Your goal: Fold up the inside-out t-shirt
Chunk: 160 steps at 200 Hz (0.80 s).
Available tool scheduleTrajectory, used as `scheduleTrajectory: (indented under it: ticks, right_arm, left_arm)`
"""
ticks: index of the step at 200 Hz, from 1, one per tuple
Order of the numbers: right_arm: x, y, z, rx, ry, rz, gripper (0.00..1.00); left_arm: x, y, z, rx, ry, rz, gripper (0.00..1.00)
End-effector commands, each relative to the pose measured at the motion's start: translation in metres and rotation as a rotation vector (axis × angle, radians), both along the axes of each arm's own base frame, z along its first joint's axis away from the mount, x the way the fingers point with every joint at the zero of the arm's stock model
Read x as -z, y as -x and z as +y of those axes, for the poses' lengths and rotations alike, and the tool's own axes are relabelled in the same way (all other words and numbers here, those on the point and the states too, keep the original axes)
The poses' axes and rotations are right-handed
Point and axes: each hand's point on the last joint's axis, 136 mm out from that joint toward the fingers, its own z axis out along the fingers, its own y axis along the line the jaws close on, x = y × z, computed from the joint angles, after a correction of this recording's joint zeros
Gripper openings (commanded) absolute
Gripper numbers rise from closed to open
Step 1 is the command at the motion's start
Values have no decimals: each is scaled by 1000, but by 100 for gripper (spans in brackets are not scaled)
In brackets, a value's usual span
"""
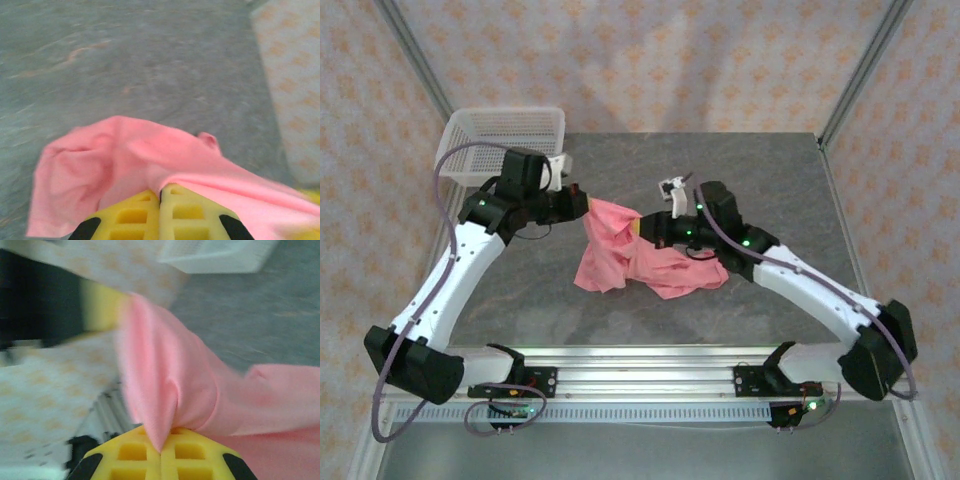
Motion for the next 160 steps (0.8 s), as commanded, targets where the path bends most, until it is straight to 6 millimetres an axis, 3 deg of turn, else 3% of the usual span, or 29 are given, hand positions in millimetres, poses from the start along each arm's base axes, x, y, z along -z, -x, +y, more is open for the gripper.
scheduleTrajectory:
  ticks: [1,11,36,45,72,87,109,126,141,160]
  right_arm:
    - [-68,29,1,-166,-161,-59,0]
    - [-69,28,-1,-163,-165,-58,0]
    - [-59,13,-6,-104,-156,-67,0]
    - [-59,9,-8,-87,-158,-75,0]
    - [-56,-1,-8,-78,-148,-73,0]
    - [-54,-4,-5,-89,-144,-64,0]
    - [-50,-7,-1,-103,-134,-40,0]
    - [-49,-9,2,-108,-133,-24,0]
    - [-50,-10,3,-111,-135,-18,0]
    - [-53,-9,2,-111,-140,-23,0]
  left_arm:
    - [23,-11,8,-28,-12,18,0]
    - [18,-14,4,-27,14,5,8]
    - [-7,-11,9,-13,-17,-72,42]
    - [-19,-6,12,3,-42,-109,48]
    - [-58,17,12,97,-100,-252,53]
    - [-65,37,3,207,-194,-331,55]
    - [-57,60,-13,350,-353,-419,55]
    - [-45,65,-24,396,-404,-438,55]
    - [-34,62,-35,419,-441,-442,55]
    - [-23,45,-38,373,-517,-443,55]
